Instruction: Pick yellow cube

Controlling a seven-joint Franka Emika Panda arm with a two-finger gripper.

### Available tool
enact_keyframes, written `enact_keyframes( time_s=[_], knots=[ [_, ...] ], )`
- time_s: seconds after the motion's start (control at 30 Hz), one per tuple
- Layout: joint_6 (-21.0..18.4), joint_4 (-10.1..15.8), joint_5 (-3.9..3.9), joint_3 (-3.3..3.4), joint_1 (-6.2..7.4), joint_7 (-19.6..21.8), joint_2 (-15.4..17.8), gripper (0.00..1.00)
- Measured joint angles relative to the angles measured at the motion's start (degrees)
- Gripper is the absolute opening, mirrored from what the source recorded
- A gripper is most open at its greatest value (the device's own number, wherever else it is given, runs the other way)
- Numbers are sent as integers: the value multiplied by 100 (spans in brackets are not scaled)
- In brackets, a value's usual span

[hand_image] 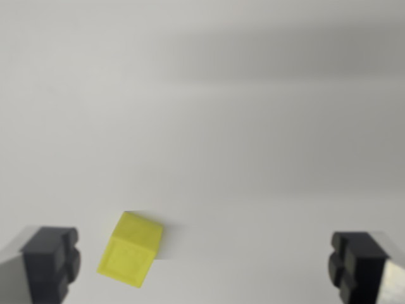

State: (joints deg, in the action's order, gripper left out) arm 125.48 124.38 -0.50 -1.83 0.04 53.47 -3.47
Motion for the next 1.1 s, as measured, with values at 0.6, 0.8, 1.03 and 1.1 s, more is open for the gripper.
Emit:
enact_keyframes(
  time_s=[0.6,0.8,1.03,1.1],
  knots=[
    [877,1008,-23,-1,286,807,184,100],
    [1177,1312,-27,-2,392,1089,207,100],
    [1530,1644,-31,-2,523,1426,211,100],
    [1633,1737,-31,-2,562,1524,206,100]
  ],
)
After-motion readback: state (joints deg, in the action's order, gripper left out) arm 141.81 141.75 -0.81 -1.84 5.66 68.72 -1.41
